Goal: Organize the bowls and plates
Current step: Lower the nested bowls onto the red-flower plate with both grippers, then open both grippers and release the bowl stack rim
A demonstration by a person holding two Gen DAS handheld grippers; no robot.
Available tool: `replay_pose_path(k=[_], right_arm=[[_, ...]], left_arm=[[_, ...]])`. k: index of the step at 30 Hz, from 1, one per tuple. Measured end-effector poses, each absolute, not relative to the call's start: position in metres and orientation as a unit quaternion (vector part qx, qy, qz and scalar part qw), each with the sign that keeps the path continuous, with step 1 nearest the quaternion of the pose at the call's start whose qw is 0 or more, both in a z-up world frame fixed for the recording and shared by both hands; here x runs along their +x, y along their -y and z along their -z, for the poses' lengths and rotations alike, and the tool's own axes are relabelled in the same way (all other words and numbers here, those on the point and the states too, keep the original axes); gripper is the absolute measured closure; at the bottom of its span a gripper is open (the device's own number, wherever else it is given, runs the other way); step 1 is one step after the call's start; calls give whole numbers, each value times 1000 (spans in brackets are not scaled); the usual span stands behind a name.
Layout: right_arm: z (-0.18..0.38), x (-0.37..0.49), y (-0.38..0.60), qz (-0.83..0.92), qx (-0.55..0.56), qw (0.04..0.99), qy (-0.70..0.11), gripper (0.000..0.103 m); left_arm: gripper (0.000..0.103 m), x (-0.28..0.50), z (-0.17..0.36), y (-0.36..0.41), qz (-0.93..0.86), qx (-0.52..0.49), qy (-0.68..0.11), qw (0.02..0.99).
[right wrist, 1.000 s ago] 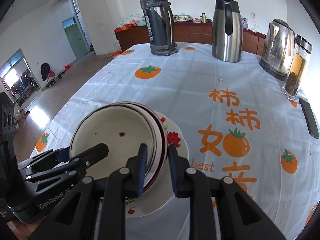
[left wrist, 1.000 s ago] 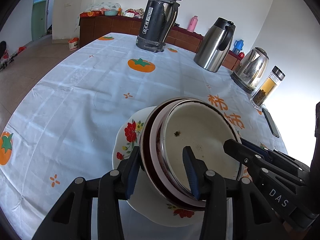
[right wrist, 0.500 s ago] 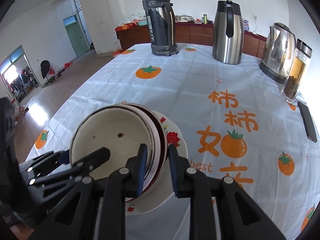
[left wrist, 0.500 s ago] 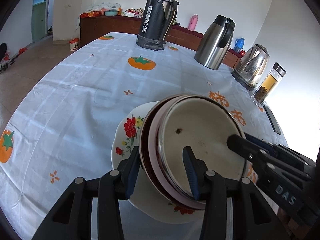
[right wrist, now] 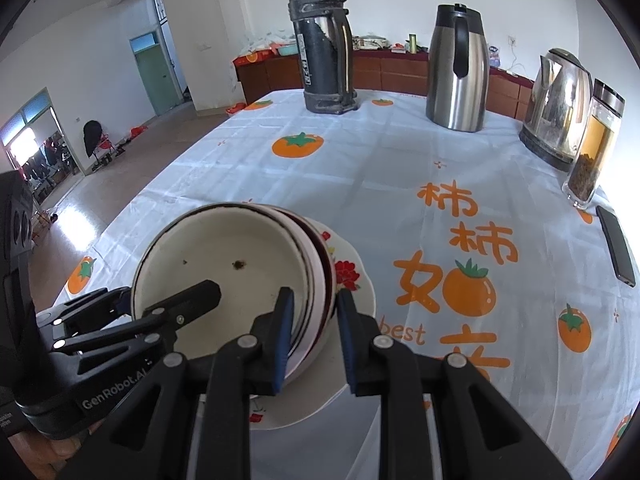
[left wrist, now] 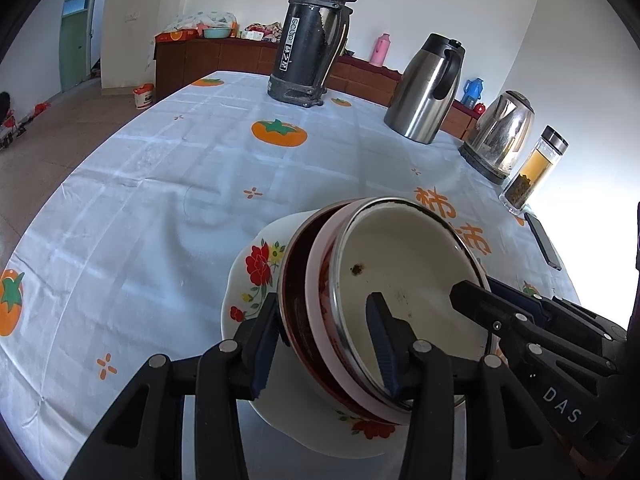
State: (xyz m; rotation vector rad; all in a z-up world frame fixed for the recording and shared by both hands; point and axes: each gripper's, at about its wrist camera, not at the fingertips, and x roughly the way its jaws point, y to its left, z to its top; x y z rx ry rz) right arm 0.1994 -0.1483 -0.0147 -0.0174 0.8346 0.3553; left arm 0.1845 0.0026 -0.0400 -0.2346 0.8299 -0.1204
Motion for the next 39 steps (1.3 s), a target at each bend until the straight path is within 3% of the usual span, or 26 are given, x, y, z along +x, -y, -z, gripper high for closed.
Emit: replay_pose_path(k=[17, 20, 25, 27, 32, 39], right_arm=[[14, 192, 147, -171, -27, 914, -368, 79], [13, 188, 148, -175, -26, 920, -349, 67], [12, 184, 151, -171, -28, 928, -328, 63], [8, 179, 155, -164, -27, 939, -302, 52], [2, 168, 165, -140, -29, 964, -224, 37], [9, 170, 175, -119, -24, 974, -193, 32]], left_arm=[[55, 179, 36, 3, 50, -77, -374, 923], [50, 177, 34, 5, 53, -68, -361, 928], [42, 173, 29, 4, 43, -59, -336, 939], [40, 171, 25, 4, 43, -54, -316, 946], [34, 165, 18, 8, 42, -34, -262, 963], [31, 161, 21, 15, 43, -15, -224, 974]])
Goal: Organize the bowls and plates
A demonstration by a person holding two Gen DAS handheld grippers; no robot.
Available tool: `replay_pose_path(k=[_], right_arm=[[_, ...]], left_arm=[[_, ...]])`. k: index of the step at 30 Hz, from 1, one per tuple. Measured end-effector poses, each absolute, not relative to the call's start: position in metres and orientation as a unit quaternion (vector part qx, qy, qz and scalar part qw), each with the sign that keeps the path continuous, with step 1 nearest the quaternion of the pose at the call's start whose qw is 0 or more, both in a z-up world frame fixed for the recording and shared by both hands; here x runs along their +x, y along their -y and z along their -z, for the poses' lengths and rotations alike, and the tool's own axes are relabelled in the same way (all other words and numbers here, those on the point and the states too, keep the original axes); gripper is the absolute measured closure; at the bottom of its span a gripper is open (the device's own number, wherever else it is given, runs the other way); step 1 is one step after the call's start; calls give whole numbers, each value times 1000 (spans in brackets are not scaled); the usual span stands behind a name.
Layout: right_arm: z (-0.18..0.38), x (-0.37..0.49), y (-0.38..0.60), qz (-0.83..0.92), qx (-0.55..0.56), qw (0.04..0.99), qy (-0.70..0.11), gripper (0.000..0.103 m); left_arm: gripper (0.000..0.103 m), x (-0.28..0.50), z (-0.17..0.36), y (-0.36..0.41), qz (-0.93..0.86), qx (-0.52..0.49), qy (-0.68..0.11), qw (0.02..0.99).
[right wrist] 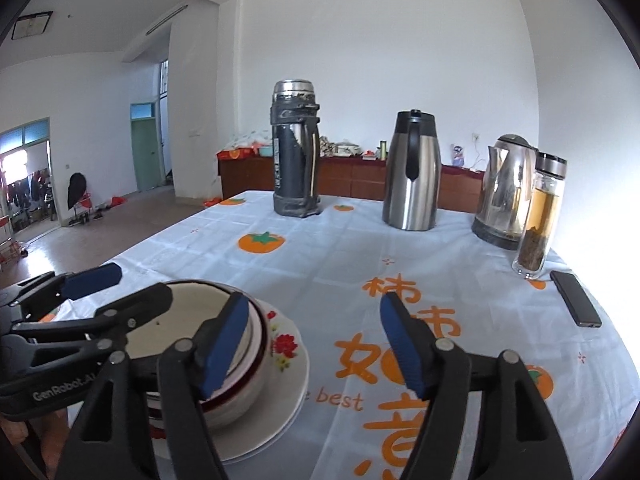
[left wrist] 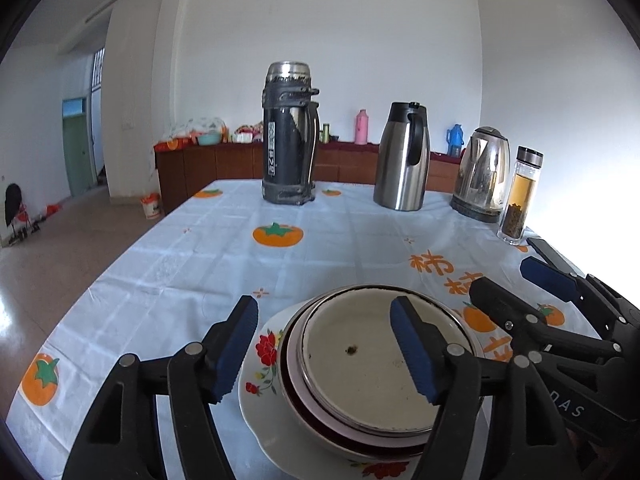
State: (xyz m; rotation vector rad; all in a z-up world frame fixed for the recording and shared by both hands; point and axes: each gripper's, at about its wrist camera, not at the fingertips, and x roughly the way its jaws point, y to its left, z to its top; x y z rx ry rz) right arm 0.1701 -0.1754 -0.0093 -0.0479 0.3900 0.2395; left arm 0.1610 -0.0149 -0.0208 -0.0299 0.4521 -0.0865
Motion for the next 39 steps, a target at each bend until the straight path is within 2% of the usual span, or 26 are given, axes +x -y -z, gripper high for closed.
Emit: replay_pose_path(k=[17, 21, 39], right_arm=[[4, 158, 186, -82, -15, 984, -156, 26], [4, 156, 186, -67, -23, 987, -144, 21], [-4, 149, 194, -61, -7, 990, -125, 20]], left_arm=[[28, 149, 18, 17, 23, -3, -185, 982], [28, 150, 19, 18, 24, -1, -189, 982], [28, 149, 22, 21, 26, 7, -193, 981]])
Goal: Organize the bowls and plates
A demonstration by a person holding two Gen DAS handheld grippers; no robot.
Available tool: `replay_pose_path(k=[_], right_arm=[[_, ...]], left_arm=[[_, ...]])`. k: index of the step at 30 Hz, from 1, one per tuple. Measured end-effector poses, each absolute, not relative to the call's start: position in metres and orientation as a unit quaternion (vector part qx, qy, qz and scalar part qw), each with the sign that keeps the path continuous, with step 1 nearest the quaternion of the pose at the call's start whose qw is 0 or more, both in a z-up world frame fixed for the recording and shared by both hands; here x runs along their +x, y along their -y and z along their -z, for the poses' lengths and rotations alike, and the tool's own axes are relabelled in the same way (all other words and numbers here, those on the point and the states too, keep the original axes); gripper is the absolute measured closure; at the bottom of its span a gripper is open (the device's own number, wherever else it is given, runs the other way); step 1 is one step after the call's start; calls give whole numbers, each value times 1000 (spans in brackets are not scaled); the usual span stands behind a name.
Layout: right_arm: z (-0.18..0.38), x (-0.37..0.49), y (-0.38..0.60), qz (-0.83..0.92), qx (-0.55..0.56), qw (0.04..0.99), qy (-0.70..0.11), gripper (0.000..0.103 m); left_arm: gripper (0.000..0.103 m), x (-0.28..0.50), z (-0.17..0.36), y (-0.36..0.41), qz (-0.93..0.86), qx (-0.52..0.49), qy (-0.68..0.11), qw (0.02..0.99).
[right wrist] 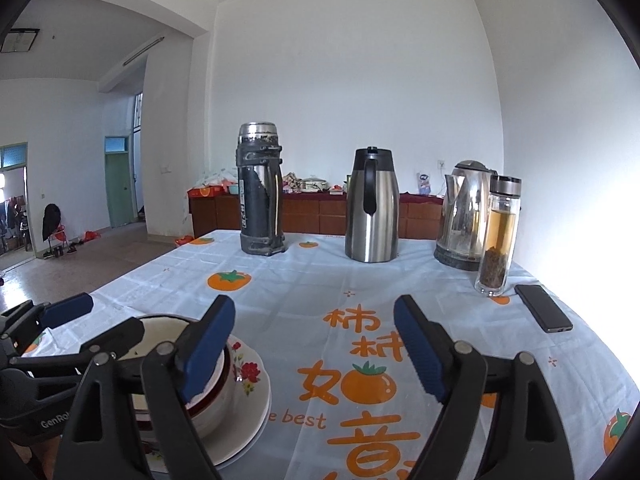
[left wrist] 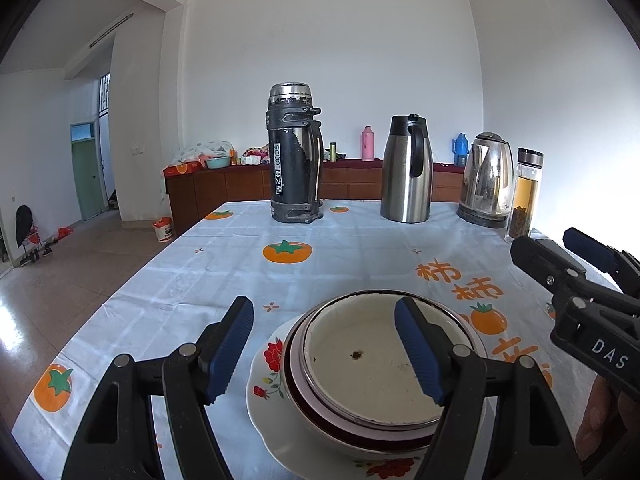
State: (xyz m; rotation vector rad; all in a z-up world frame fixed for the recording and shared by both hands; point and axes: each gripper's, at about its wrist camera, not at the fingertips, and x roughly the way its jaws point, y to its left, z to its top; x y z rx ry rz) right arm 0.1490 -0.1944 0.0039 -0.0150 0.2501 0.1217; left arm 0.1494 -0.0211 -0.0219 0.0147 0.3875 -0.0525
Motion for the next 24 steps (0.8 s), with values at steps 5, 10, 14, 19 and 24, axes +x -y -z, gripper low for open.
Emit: replay_pose_path(k=[5, 10, 14, 19, 24], right_arm=[[-6, 146, 193, -62, -9, 991, -118, 19], [-8, 143, 192, -61, -12, 992, -111, 19], [-8, 142, 190, -60, -19, 992, -108, 19], [-9, 140, 188, -58, -25, 993, -102, 19], [-11, 138, 189, -54, -27, 994, -93, 18]], left_arm=[[28, 150, 23, 21, 31, 6, -198, 980], [28, 149, 21, 22, 35, 9, -198, 980], [28, 149, 20, 22, 38, 11, -198, 979], [28, 148, 19, 23, 47, 12, -200, 979], [28, 146, 17, 23, 45, 14, -197, 979]])
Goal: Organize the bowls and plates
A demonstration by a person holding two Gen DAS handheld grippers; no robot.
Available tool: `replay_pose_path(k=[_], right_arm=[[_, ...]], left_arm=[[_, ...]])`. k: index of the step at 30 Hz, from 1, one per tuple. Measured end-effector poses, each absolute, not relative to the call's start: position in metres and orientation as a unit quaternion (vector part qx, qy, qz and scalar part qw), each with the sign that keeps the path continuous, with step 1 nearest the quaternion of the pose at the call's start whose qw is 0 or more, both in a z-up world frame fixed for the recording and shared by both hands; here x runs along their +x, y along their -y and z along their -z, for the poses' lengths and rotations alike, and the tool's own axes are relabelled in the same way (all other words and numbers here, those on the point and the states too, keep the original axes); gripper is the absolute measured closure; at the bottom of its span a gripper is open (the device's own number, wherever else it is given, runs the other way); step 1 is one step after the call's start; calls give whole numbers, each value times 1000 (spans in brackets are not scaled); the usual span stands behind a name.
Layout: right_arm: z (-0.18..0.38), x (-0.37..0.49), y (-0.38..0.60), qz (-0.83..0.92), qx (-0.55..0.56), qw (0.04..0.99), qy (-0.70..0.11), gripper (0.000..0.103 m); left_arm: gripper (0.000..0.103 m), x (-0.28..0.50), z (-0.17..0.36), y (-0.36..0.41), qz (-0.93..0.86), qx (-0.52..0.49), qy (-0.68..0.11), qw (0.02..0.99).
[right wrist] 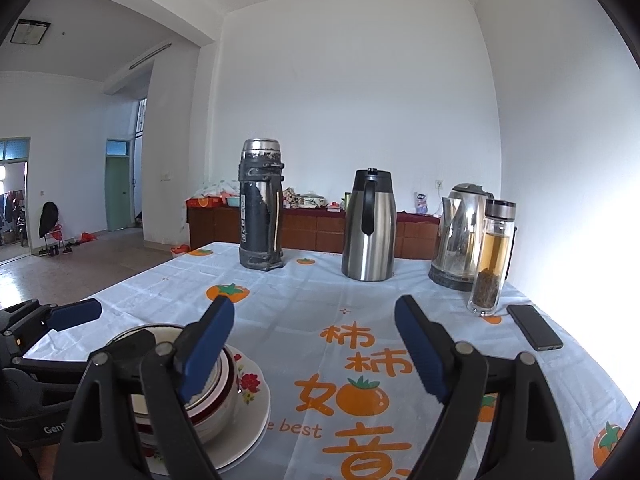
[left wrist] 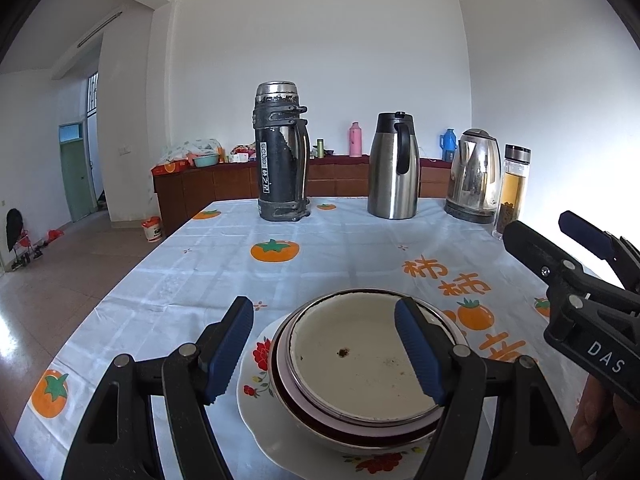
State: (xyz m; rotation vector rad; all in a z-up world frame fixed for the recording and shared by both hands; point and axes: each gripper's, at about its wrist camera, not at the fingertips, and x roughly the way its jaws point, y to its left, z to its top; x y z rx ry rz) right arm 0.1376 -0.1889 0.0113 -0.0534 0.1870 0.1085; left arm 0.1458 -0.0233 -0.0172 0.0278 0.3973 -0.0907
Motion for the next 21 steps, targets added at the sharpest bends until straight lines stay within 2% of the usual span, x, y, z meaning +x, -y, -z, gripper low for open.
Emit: replay_pose_path(k=[7, 21], right_arm=[[-11, 137, 189, -53, -28, 994, -92, 17], [-10, 140, 190, -52, -30, 994, -96, 17]], left_arm=[[28, 149, 17, 23, 43, 9, -206, 978], [28, 140, 14, 25, 36, 25, -170, 985]])
